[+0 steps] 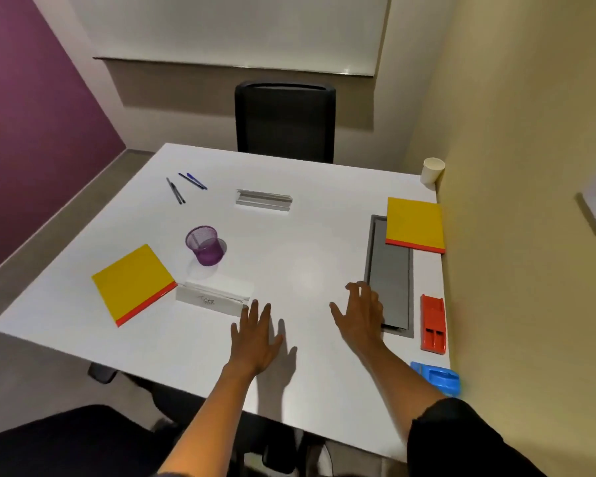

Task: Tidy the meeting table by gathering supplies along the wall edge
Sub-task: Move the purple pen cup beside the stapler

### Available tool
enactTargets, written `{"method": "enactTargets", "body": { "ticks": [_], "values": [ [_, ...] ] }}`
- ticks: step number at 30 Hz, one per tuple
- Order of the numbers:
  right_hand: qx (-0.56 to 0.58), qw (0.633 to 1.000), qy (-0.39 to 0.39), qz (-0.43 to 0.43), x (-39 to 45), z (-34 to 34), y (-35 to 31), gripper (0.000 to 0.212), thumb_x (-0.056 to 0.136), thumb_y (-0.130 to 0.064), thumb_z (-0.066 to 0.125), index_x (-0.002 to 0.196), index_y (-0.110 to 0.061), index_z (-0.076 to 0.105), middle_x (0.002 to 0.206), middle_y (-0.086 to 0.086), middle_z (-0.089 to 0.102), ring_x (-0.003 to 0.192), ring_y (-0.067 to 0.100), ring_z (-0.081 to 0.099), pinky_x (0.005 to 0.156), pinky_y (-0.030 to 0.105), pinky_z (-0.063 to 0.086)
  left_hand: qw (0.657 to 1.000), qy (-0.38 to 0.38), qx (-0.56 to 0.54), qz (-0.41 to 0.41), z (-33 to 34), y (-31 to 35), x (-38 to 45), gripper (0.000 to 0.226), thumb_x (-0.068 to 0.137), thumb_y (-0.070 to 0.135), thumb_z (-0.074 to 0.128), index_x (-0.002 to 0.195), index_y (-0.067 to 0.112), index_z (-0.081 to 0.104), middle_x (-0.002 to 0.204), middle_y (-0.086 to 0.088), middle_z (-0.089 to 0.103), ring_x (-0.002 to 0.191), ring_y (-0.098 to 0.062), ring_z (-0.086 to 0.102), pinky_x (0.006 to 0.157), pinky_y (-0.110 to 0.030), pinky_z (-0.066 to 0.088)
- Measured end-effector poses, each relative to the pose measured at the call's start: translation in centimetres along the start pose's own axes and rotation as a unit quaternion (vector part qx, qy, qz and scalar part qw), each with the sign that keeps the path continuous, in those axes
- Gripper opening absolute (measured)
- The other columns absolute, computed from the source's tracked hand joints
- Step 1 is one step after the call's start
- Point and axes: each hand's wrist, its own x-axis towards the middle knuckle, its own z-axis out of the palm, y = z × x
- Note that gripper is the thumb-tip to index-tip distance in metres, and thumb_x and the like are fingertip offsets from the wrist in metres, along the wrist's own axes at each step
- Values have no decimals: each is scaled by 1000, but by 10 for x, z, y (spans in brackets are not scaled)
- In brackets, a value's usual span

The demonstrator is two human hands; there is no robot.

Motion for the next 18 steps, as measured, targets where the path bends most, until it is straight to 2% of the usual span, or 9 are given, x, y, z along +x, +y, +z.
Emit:
{"method": "enactTargets", "body": {
  "ticks": [7,18],
  "values": [
    [16,995,-36,-88,-1,24,-79,52,81,-48,63,123,-20,50,130,0,46,115,27,48,94,42,43,994,66,-8,-85,-19,-48,-32,72,95,53,33,153,23,2,161,-6,-7,149,-28,-6,118,-52,7],
    [73,980,-95,-159,1,47,-169,64,78,-48,69,129,-16,48,132,3,48,121,28,47,98,42,40,972,130,-35,-192,-35,-93,-40,76,94,59,30,153,21,2,161,-7,-5,149,-28,-5,118,-53,9]
  ]
}}
